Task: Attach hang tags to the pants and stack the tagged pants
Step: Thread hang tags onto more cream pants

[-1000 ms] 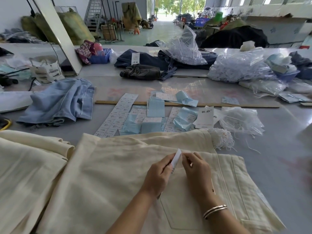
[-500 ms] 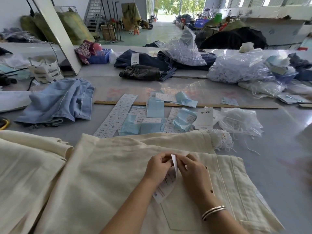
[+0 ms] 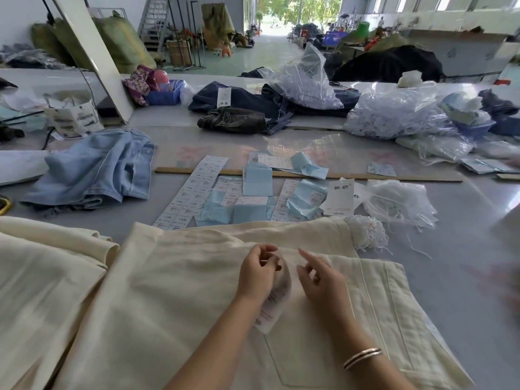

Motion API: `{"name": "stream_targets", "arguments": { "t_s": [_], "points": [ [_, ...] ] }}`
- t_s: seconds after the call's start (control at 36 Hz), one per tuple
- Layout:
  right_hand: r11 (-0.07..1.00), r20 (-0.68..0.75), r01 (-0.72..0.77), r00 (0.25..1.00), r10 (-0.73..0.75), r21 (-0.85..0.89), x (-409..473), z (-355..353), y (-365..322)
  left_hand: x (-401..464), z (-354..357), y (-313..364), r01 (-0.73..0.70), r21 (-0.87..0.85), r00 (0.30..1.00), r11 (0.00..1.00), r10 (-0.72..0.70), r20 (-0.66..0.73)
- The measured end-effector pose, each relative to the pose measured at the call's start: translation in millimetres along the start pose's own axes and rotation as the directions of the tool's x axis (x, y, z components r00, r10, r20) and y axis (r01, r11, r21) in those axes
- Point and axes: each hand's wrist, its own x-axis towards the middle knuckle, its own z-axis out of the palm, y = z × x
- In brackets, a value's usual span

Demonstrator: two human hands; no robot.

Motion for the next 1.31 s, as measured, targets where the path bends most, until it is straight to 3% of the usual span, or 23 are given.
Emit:
{"name": "stream_targets", "arguments": {
  "t_s": [0.08,0.17,0.25,0.31,0.36,0.42,0.53,0.58,0.67,0.81,0.89,1.0,1.11,1.31],
  "points": [
    [0.982,-0.063,-0.105,0.991,0.116,0.154,2,-9,8,8,-9,12,-0.075,0.180,0.997,0.981,0.079,-0.013],
    [0.903,-0.086,-0.204,0.964,0.253,0.377,5,-22,8,10,-10,29,-0.328,0.452,0.941,0.830,0.248,0.229],
    [0.818,-0.027,-0.208,0.964,0.263,0.536,13,-39,-1,4,7,50,-0.532,0.457,0.834,0.712,0.347,0.430],
    [0.818,0.036,-0.175,0.982,0.186,0.549,16,-48,-7,-1,20,62,-0.594,0.364,0.777,0.717,0.397,0.488],
    [0.804,0.076,-0.178,0.984,0.164,0.568,16,-54,-9,-3,32,70,-0.591,0.261,0.763,0.763,0.424,0.488],
    [0.759,0.075,-0.230,0.969,0.234,0.609,14,-57,-8,-4,43,73,-0.559,0.198,0.777,0.806,0.425,0.463],
    [0.573,0.069,-0.296,0.921,0.383,0.764,15,-66,-1,0,59,65,-0.453,0.125,0.824,0.883,0.362,0.436],
    [0.521,0.064,-0.305,0.901,0.429,0.797,20,-75,5,3,66,56,-0.398,0.146,0.860,0.906,0.312,0.405],
    [0.477,0.058,-0.330,0.865,0.498,0.815,32,-96,23,14,78,42,-0.368,0.344,0.887,0.864,0.215,0.408],
    [0.623,0.037,-0.452,0.827,0.561,0.638,50,-128,50,24,107,38,-0.496,0.532,0.782,0.687,0.086,0.617],
    [0.699,0.023,-0.494,0.824,0.566,0.516,53,-135,58,26,122,41,-0.502,0.582,0.750,0.640,-0.013,0.661],
    [0.779,-0.006,-0.494,0.843,0.538,0.386,47,-135,53,28,118,50,-0.434,0.511,0.678,0.742,-0.105,0.728],
    [0.886,-0.120,-0.377,0.900,0.420,0.270,28,-131,33,19,94,63,-0.490,0.409,0.623,0.770,-0.019,0.782],
    [0.988,-0.226,-0.138,0.967,0.119,-0.072,-3,-124,-2,-17,65,53,-0.396,0.241,0.645,0.886,0.082,0.760]
  ]
}}
